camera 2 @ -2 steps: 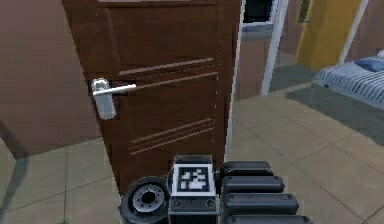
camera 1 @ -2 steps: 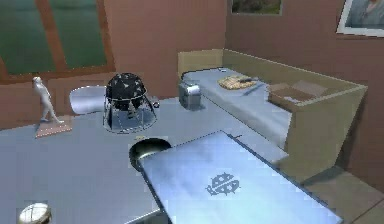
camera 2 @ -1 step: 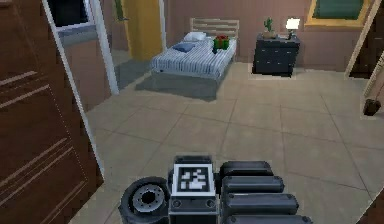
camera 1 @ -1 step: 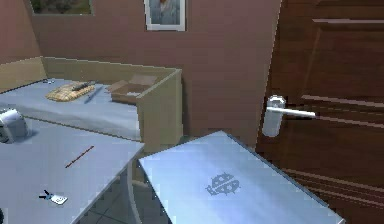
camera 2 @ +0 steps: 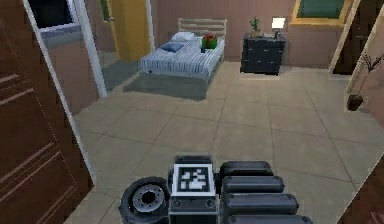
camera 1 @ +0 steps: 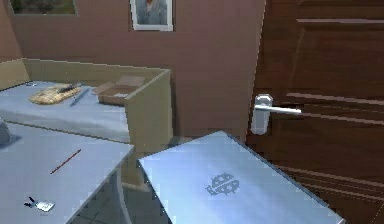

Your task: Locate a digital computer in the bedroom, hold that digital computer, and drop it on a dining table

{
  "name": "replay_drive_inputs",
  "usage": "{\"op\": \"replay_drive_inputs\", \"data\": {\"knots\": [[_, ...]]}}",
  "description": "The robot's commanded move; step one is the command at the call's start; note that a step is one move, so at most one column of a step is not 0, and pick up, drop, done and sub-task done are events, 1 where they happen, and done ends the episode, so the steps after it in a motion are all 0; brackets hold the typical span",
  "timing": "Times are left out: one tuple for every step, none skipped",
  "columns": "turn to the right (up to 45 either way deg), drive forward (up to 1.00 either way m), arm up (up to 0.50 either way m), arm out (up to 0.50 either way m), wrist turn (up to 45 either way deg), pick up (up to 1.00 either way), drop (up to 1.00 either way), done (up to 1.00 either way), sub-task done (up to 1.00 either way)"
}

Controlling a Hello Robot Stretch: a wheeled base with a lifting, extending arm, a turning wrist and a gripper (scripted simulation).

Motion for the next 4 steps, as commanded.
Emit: {"op": "replay_drive_inputs", "data": {"knots": [[-45.0,0.0,0.0,0.0,0.0,0.0,0.0,0.0,0.0],[-9.0,0.0,0.0,0.0,0.0,0.0,0.0,0.0,0.0],[45.0,0.0,0.0,0.0,0.0,0.0,0.0,0.0,0.0],[3.0,0.0,0.0,0.0,0.0,0.0,0.0,0.0,0.0]]}}
